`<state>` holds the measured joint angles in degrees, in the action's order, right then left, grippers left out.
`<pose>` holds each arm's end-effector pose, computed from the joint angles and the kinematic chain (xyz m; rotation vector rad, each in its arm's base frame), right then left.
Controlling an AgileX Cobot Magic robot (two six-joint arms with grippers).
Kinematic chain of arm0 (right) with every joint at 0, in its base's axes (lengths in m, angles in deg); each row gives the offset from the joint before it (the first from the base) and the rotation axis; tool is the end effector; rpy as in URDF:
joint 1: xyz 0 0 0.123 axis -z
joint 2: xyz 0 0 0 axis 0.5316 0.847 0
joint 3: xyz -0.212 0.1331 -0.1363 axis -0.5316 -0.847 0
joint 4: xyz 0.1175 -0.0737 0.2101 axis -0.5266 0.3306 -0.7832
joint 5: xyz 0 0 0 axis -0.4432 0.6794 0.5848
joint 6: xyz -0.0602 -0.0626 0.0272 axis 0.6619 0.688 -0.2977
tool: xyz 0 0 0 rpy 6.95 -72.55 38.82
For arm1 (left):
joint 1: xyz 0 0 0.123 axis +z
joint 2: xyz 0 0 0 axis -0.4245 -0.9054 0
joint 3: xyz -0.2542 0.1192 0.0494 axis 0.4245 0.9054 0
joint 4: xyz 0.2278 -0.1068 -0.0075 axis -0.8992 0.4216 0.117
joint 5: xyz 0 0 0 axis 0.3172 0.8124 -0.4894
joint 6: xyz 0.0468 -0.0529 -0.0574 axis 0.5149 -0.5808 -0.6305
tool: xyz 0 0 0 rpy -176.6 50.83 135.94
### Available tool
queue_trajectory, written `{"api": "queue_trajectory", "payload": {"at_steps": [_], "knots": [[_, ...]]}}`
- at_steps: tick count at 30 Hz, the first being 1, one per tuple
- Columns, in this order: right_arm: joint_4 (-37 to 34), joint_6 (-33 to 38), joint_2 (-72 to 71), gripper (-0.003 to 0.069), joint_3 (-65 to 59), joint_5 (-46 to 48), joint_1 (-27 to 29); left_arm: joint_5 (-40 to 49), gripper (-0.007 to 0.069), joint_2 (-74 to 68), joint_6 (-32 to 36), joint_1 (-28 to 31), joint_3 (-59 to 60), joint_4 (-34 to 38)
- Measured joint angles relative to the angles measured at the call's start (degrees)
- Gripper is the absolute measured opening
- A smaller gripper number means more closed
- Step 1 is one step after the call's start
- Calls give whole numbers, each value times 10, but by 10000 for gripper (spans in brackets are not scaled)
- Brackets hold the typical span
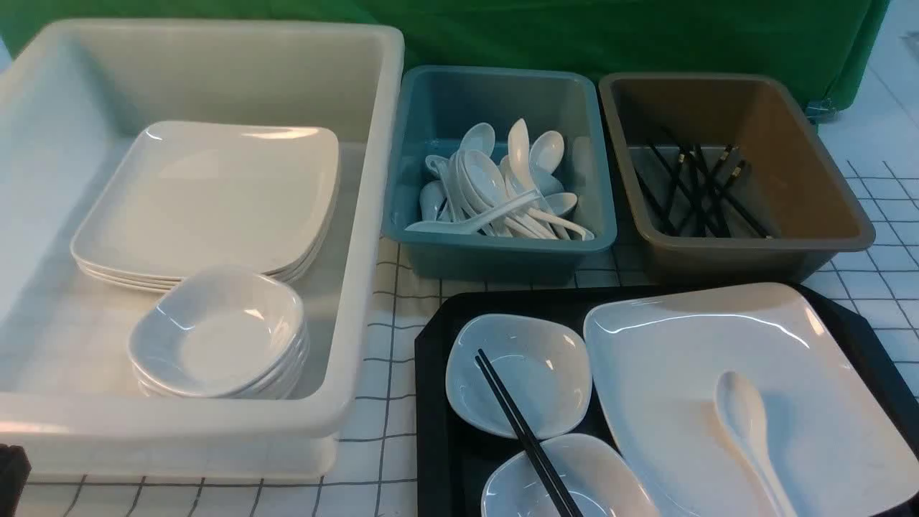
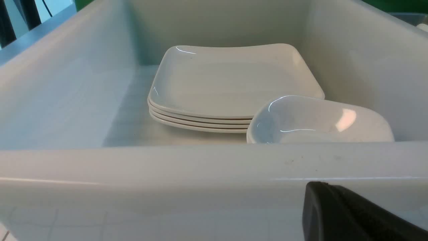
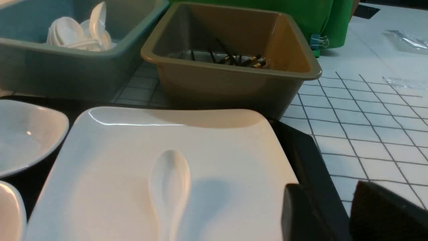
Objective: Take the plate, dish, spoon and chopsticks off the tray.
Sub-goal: Use the right arm to grab a soup spoon from the plate
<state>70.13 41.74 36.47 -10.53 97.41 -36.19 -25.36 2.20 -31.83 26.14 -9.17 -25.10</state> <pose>0.0556 0.0041 0.1892 -0.1543 1.7261 -0.0265 0.0557 -0.0006 0.1903 0.0004 1.7198 0.0004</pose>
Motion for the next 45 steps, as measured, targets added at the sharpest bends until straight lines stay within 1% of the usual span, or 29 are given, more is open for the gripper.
{"api": "queue_trajectory", "payload": {"at_steps": [23,25,28,29,30,31,32,34,36,37,38,39,41,42,44,45], "knots": [[0,0,0,242,0,0,0,-2,6,0,2,0,0,3],[0,0,0,242,0,0,0,-14,6,0,1,0,0,28],[0,0,0,242,0,0,0,-62,6,0,-7,0,0,135],[0,0,0,242,0,0,0,-70,6,0,-7,0,0,151],[0,0,0,242,0,0,0,-102,6,0,-14,0,0,206],[0,0,0,242,0,0,0,-107,6,0,-14,0,0,213],[0,0,0,242,0,0,0,-137,6,0,-24,0,0,254],[-12,-4,0,242,0,-11,0,-184,6,0,-52,0,0,297],[-44,-36,0,242,0,-50,0,-231,6,0,-105,0,0,315],[-70,-68,0,242,0,-78,0,-261,6,0,-141,0,0,317],[-75,-75,0,242,0,-84,0,-267,6,0,-149,0,0,317],[-116,-138,0,242,0,-129,0,-317,6,0,-209,0,0,308],[-144,-242,0,242,0,-191,0,-377,6,0,-302,0,-2,268],[-154,-289,0,242,0,-218,0,-398,6,0,-350,0,-16,222],[-162,-345,0,242,0,-263,0,-401,6,1,-401,0,-52,155],[-166,-350,0,242,0,-278,0,-386,6,-2,-427,0,-84,109]]}}
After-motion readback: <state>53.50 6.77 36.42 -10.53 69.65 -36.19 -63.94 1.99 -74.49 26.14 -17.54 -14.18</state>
